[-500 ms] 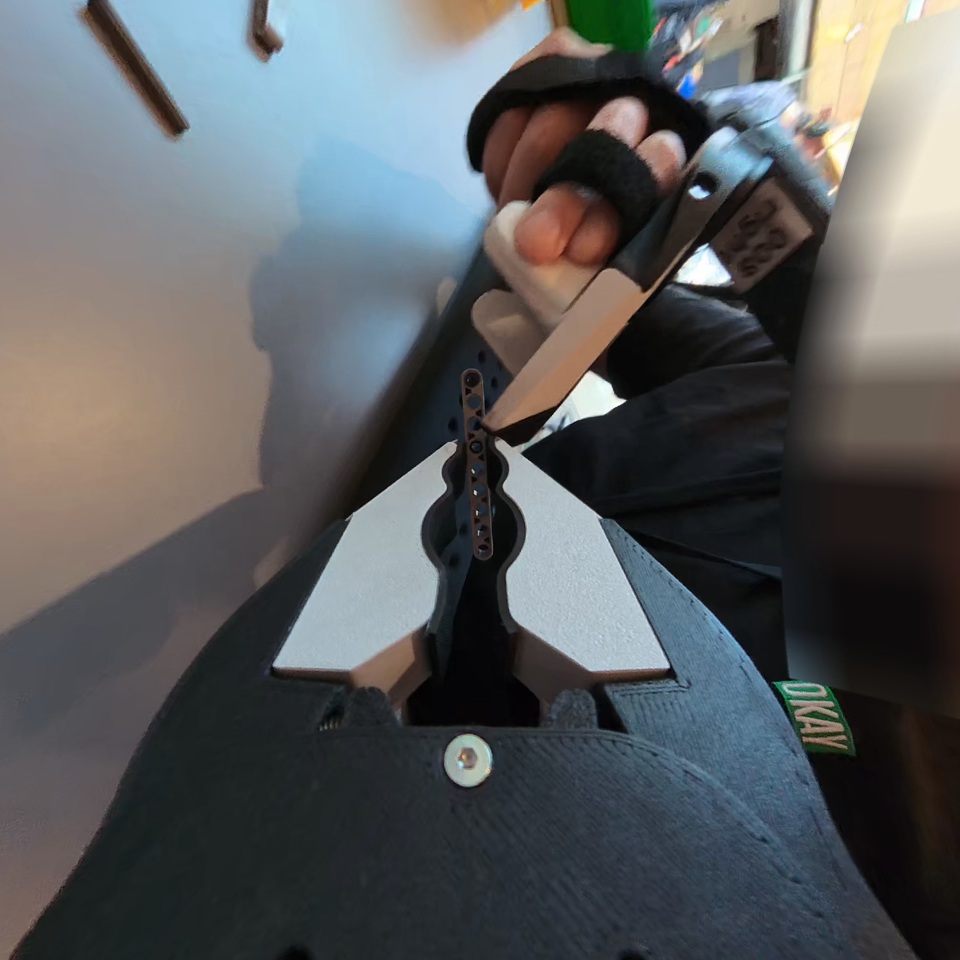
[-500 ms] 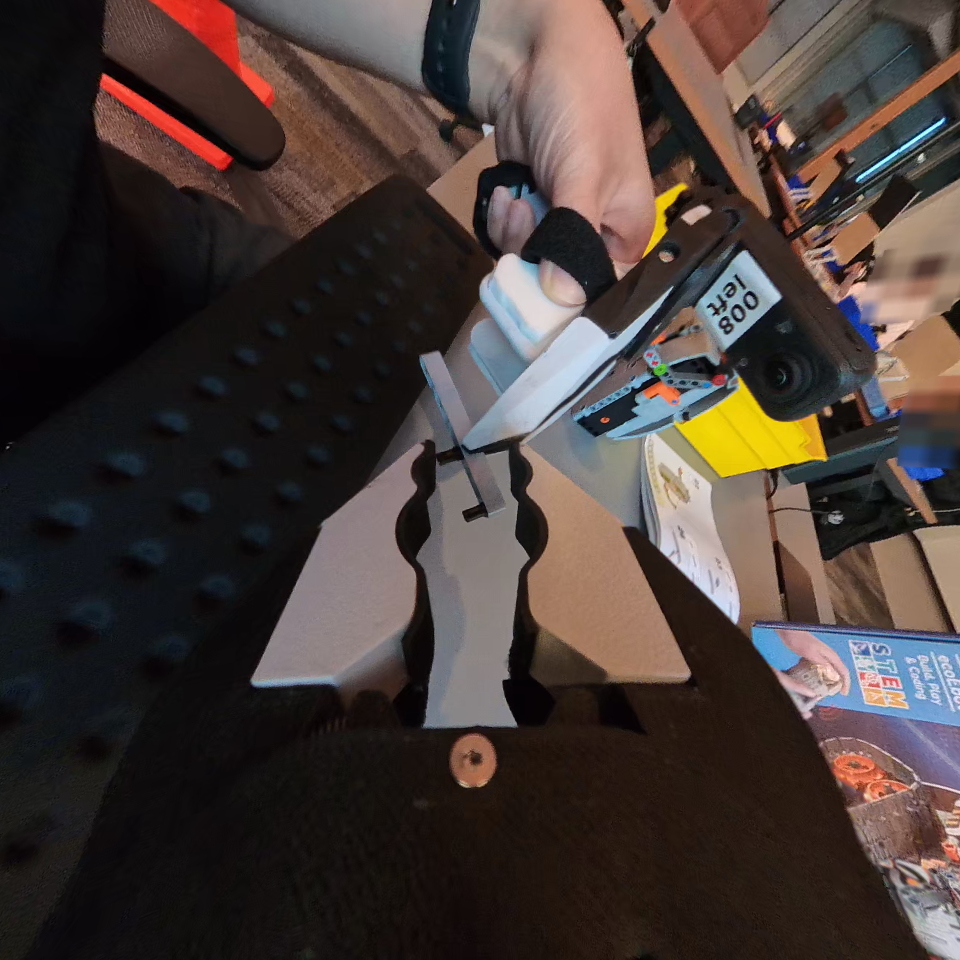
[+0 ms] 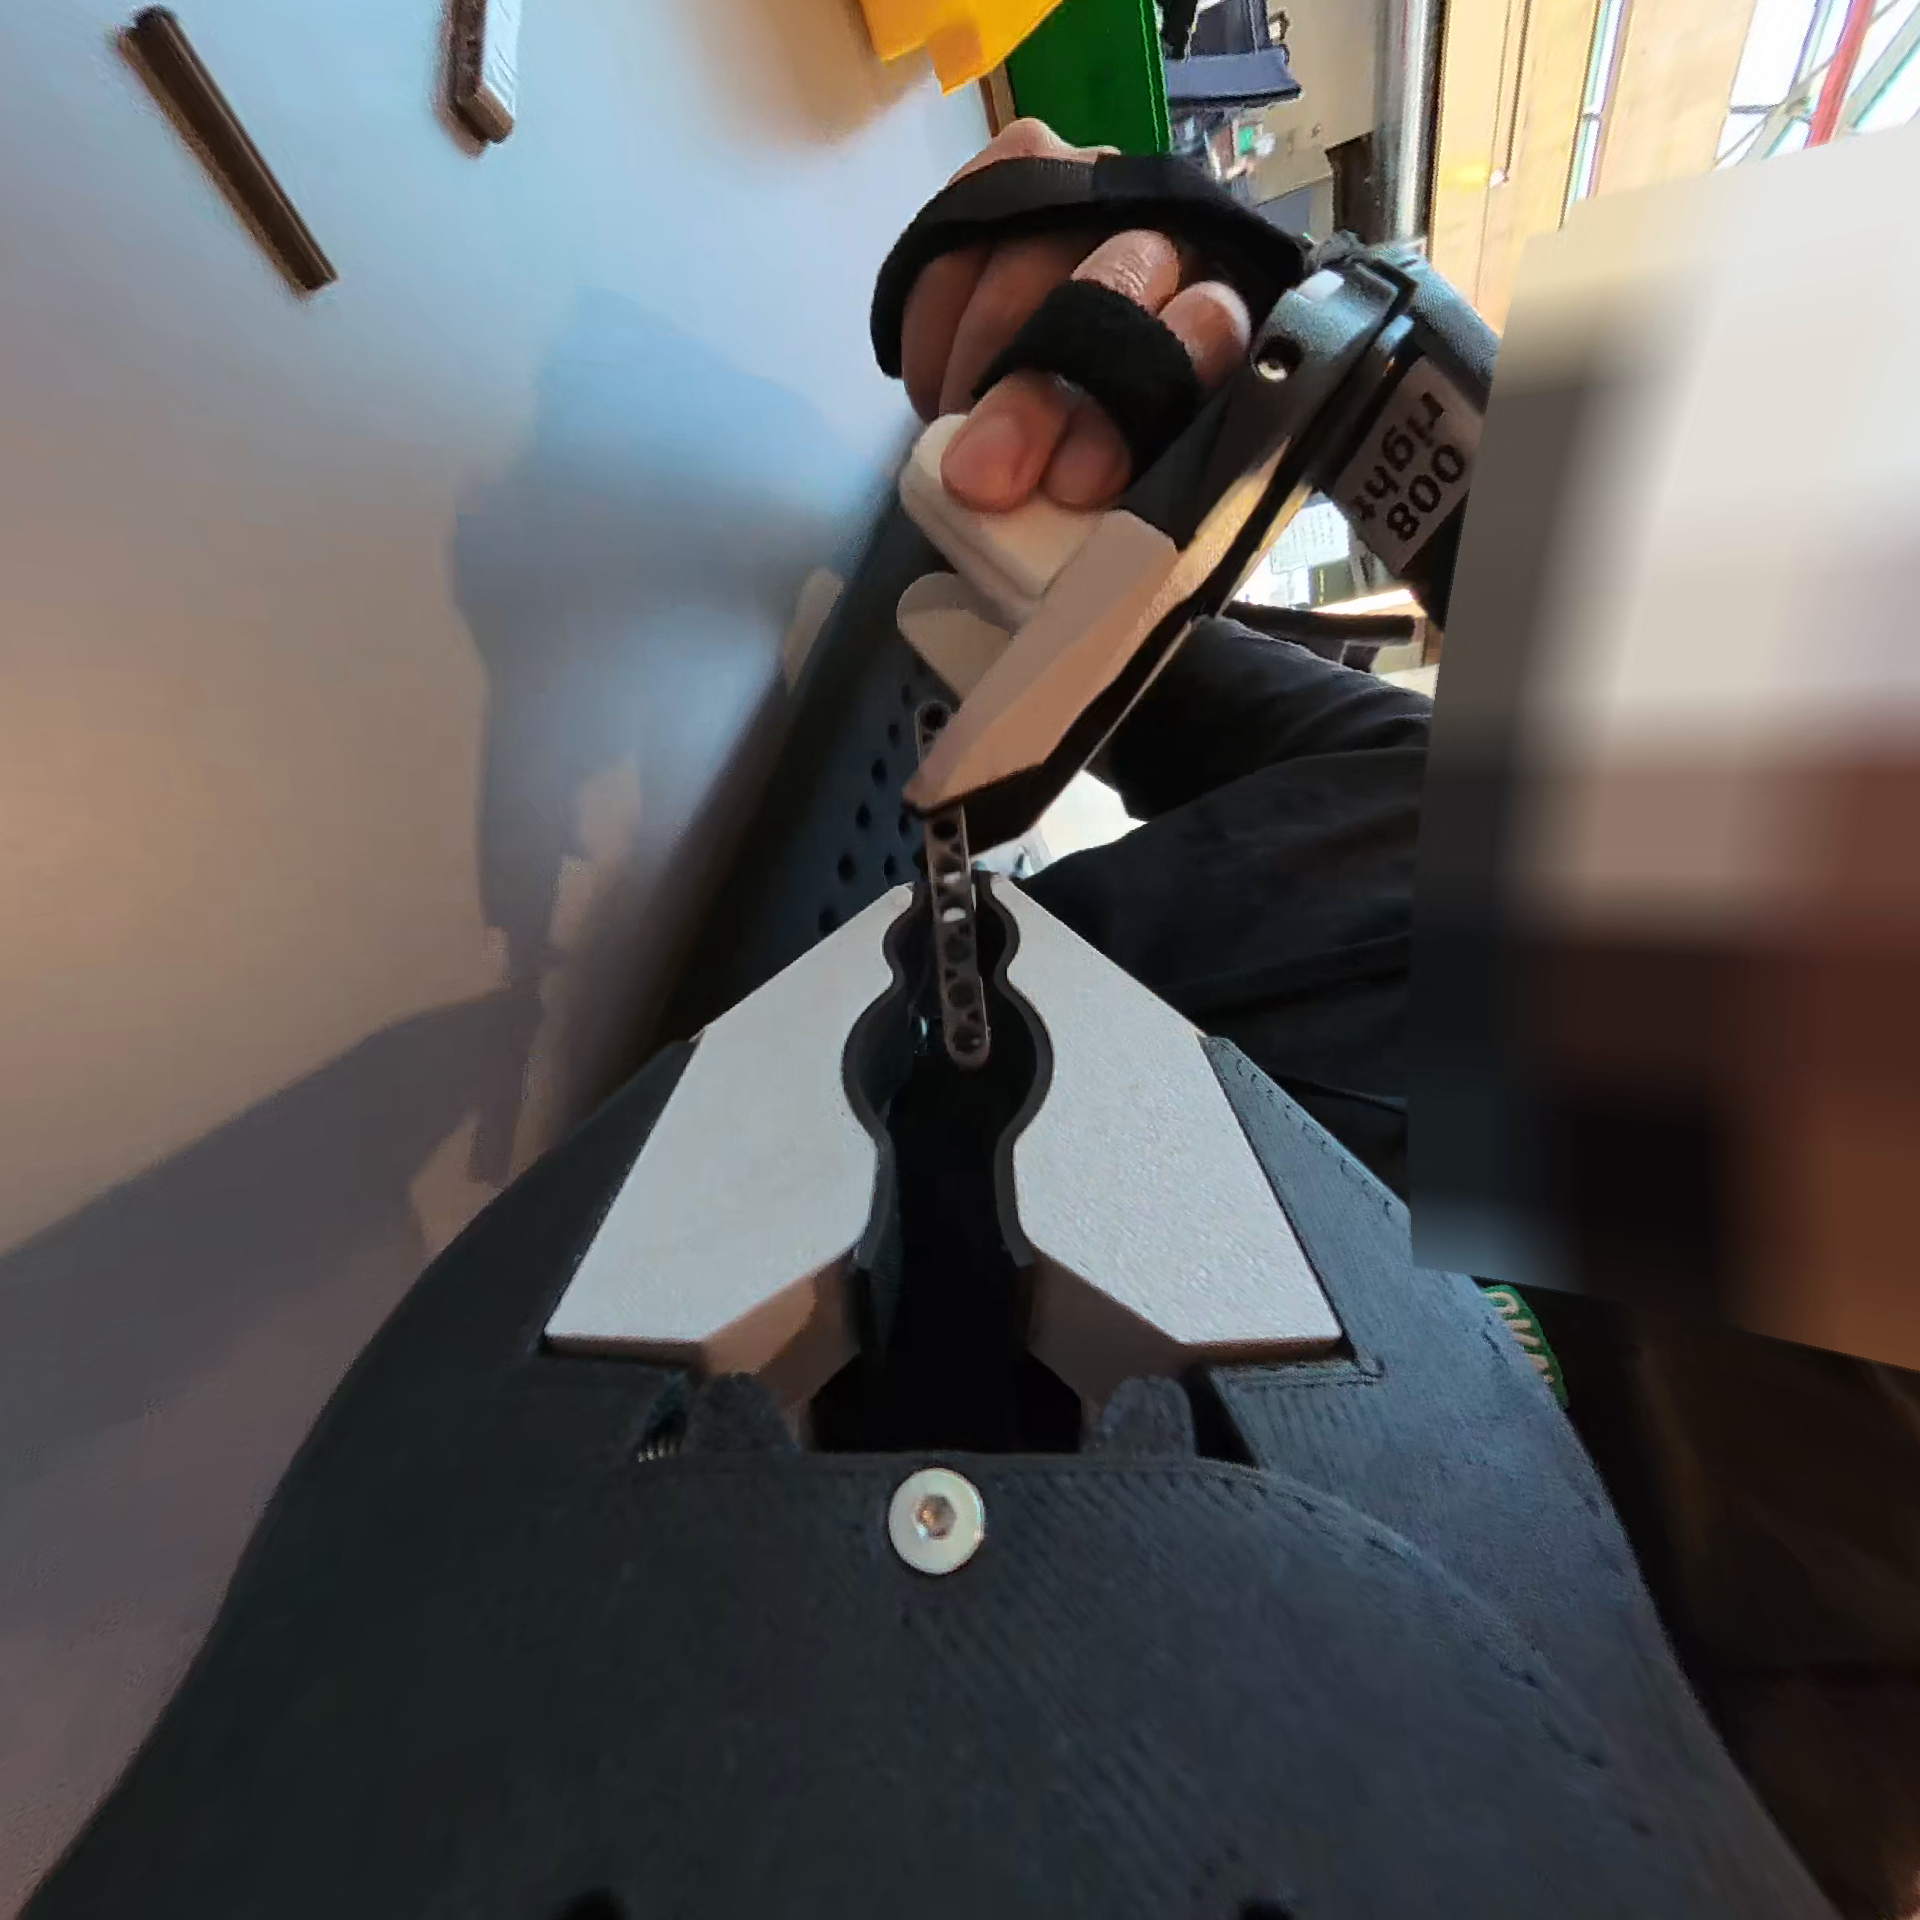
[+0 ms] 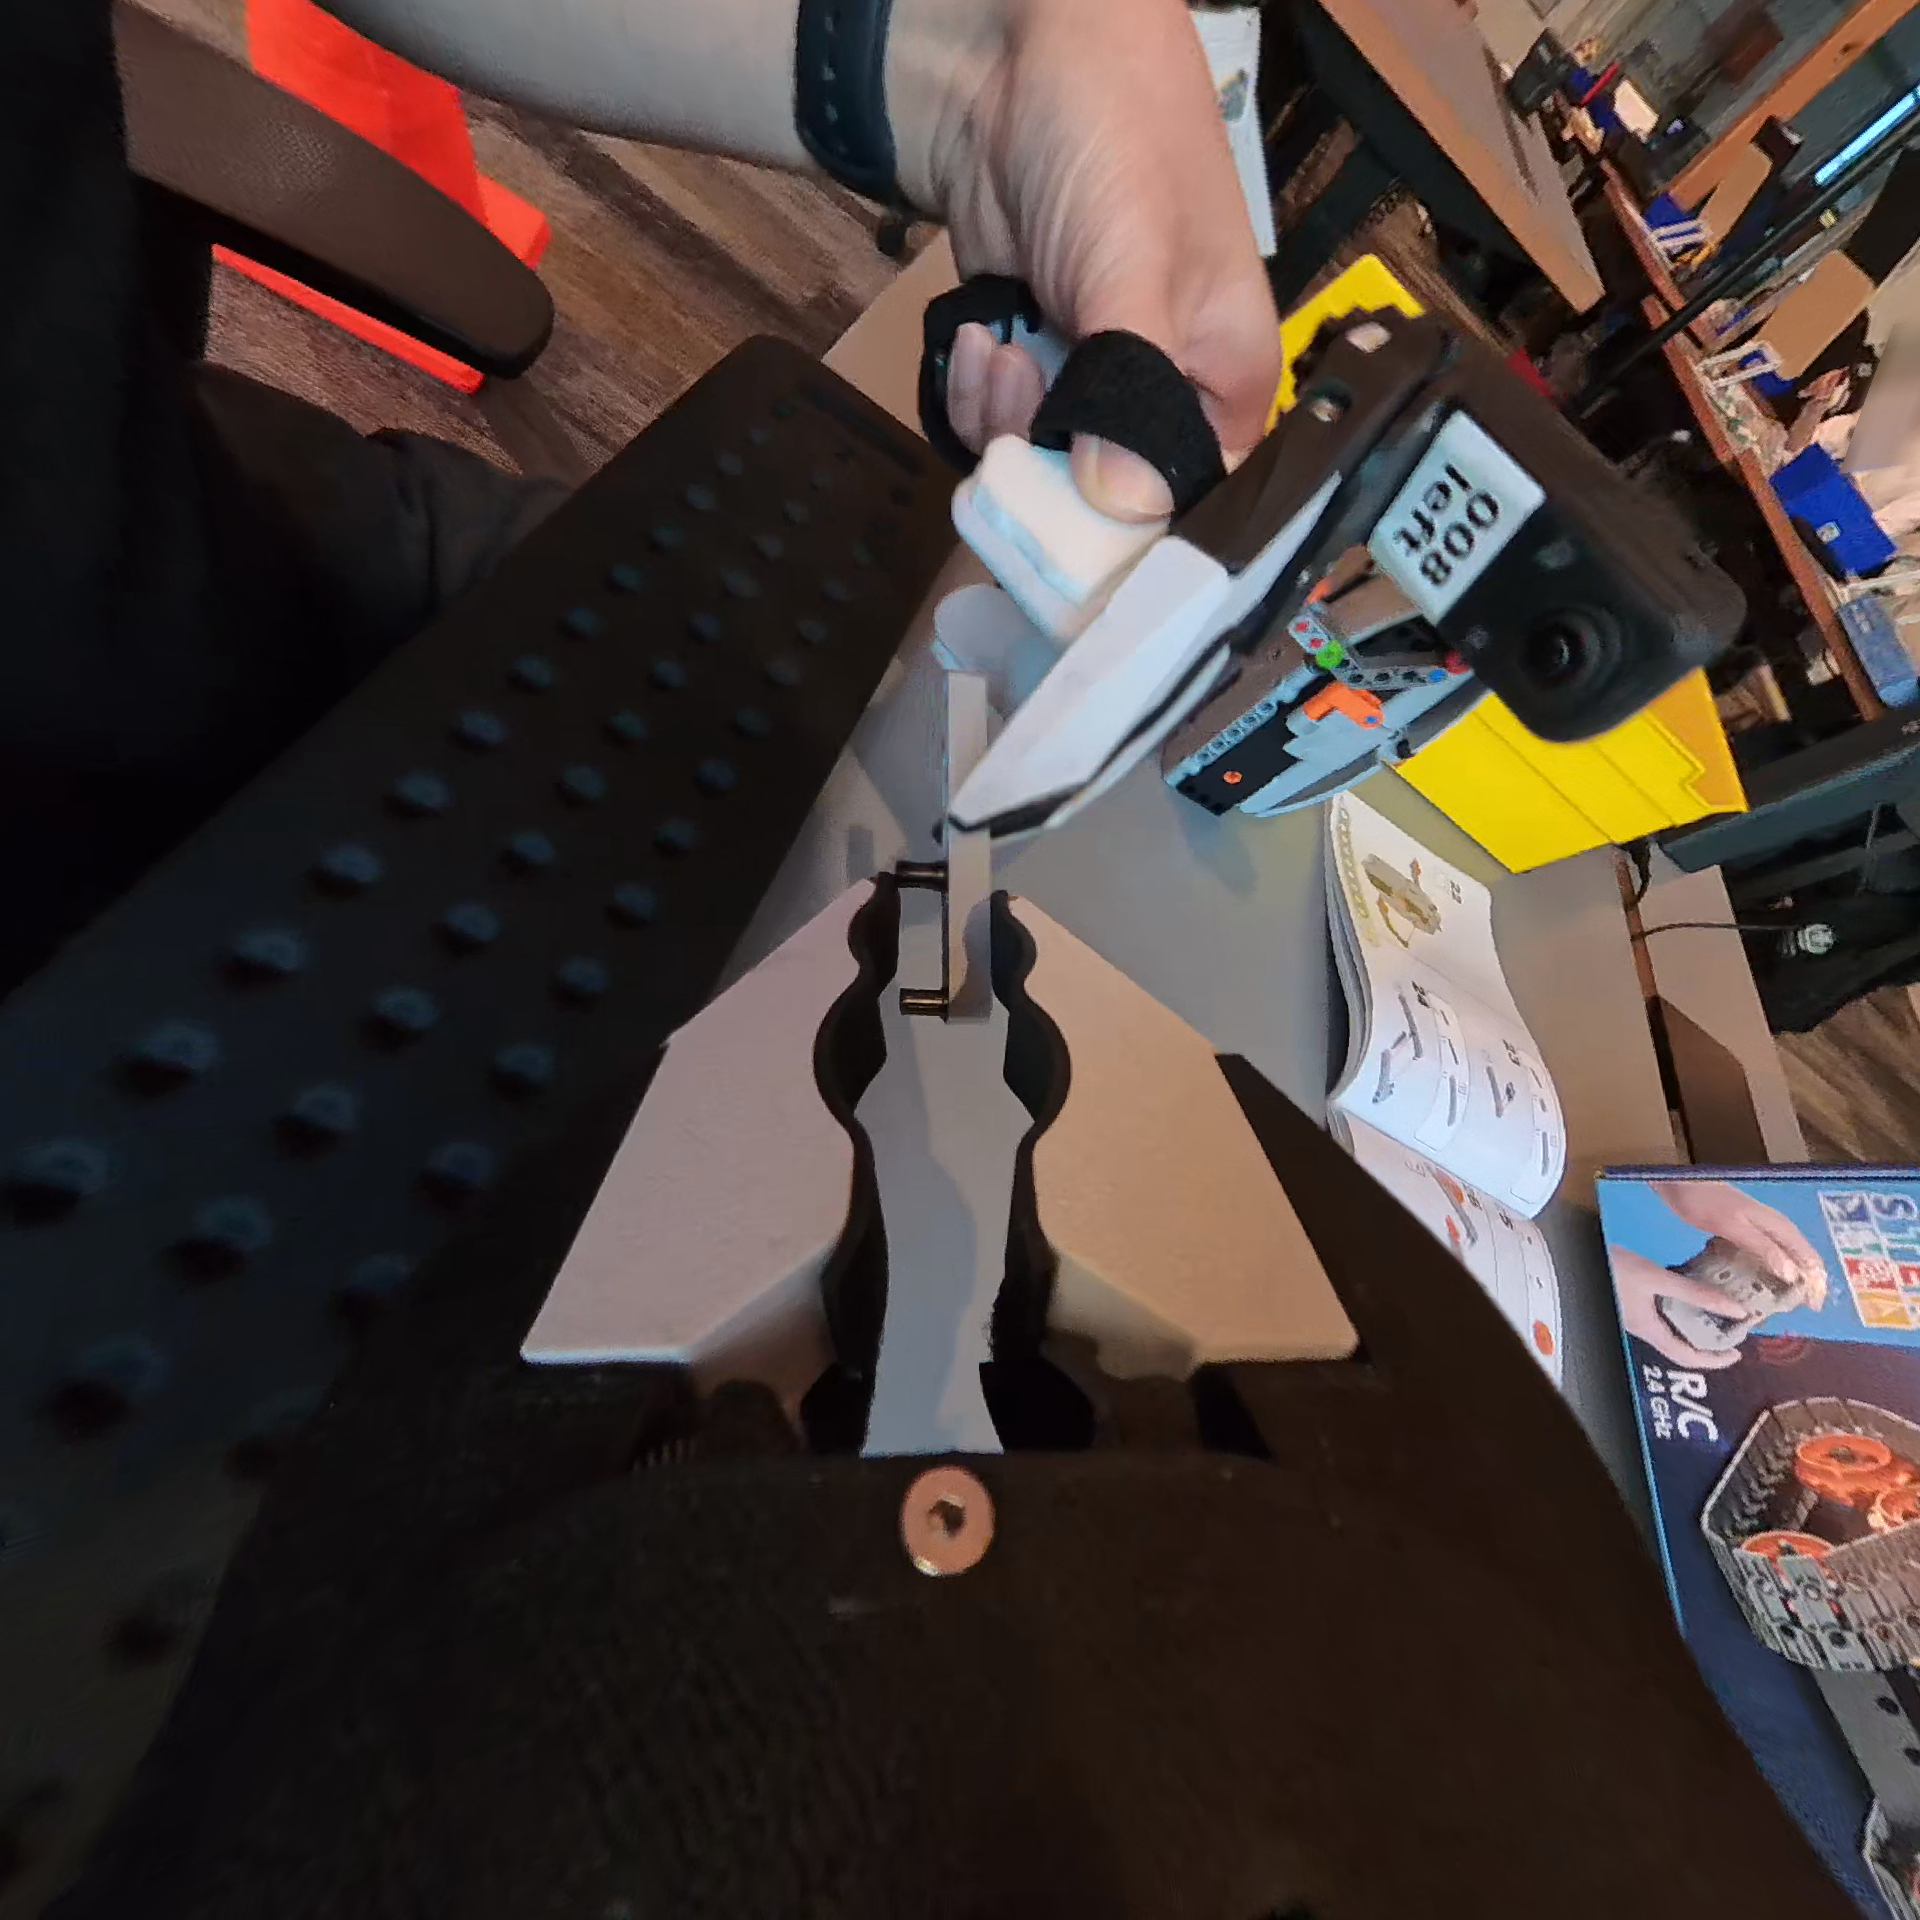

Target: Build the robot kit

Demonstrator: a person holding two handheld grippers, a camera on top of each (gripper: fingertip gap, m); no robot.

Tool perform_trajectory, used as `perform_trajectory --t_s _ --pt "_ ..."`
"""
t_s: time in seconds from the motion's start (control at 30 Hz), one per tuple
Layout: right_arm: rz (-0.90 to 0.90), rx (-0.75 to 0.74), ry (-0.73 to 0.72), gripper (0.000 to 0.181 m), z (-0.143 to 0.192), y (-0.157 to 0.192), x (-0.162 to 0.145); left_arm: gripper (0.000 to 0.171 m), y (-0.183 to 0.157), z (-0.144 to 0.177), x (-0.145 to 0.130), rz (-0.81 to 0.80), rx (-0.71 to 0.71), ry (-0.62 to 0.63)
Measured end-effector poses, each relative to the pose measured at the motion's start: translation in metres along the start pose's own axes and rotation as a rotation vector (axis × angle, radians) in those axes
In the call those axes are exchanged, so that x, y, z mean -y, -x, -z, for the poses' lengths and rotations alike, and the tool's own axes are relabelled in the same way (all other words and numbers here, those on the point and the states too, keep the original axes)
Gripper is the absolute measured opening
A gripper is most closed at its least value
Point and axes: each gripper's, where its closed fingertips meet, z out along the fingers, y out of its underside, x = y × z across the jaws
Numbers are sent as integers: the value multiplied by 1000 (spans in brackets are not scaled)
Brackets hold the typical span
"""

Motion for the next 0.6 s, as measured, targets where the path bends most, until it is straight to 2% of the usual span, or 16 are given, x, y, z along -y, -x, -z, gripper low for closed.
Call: perform_trajectory --t_s 0.27,0.6 --pt "-3 -23 18 18 -4 -3 -6 6 9 5 0 -17 63 -53" --pt "-49 1 36 16 -8 0 -9 6 13 4 -1 -10 93 -41"
